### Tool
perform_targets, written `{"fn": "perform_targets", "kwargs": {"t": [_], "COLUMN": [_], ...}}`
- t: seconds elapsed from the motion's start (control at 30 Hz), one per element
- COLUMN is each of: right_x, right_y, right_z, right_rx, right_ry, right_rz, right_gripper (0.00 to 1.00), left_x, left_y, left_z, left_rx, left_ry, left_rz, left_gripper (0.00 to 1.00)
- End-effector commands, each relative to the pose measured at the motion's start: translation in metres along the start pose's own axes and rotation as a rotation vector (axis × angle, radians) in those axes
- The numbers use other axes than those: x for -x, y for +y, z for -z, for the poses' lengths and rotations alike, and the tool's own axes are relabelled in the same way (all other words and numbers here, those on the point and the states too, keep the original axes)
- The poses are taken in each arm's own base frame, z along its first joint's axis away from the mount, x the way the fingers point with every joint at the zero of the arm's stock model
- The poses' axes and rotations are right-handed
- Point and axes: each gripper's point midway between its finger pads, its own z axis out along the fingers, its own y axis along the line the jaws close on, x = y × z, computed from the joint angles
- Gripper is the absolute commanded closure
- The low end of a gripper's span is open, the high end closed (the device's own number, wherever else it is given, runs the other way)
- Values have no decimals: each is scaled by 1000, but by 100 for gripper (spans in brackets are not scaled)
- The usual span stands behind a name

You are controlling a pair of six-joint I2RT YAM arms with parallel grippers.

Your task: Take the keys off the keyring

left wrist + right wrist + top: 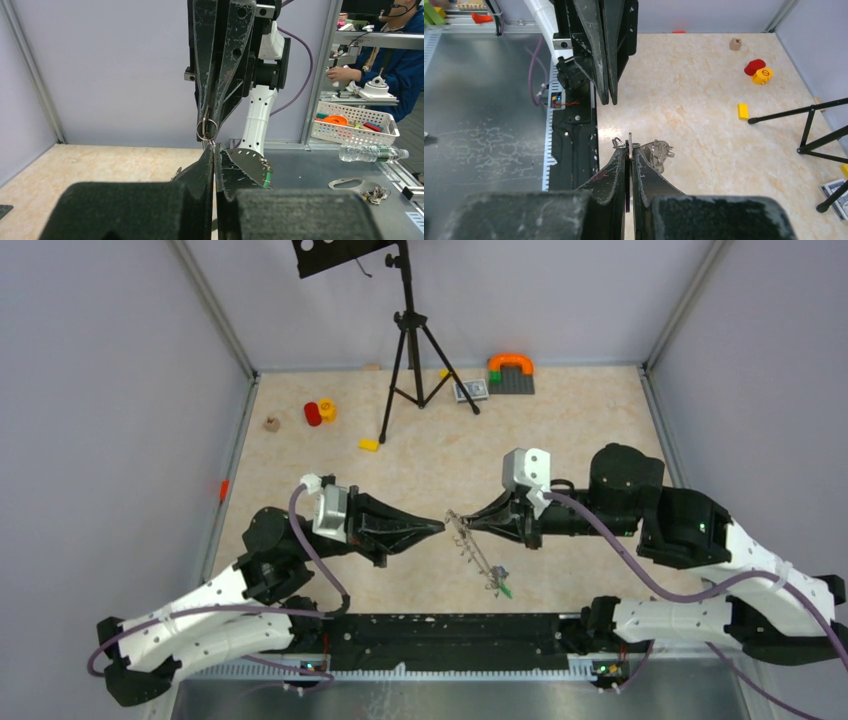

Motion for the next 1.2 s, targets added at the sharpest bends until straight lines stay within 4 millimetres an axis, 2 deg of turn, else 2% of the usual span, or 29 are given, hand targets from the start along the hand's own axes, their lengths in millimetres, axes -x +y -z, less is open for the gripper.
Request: {"fn": "perform_targets", "kwargs": {"t": [0.0, 0.2, 0.43, 0.7, 0.8, 1.17], "right_x": [36, 34, 41, 51, 59, 75], "right_y": [4, 8, 17, 23, 24, 31], "right_z": [7, 8, 14, 21, 26, 37], "right_rx": [27, 54, 117, 152, 157, 201], "right_ry": [-104, -96, -114, -147, -165, -225], "right_rz": [37, 67, 125, 180, 199, 302], "right_gripper": [100, 100, 100, 100, 100, 100], "left_x": [6, 5, 9, 12, 12, 11], "left_y": [-2, -1, -3, -3, -3, -2], "left_z": [-1, 1, 6, 9, 10, 10], "left_rx": [-14, -7, 0, 12, 14, 19], "left_ry": [-20, -9, -11, -11, -11, -9], "left_rz": [-17, -23, -40, -50, -50, -54], "left_gripper": [100, 100, 76, 69, 63, 49]}}
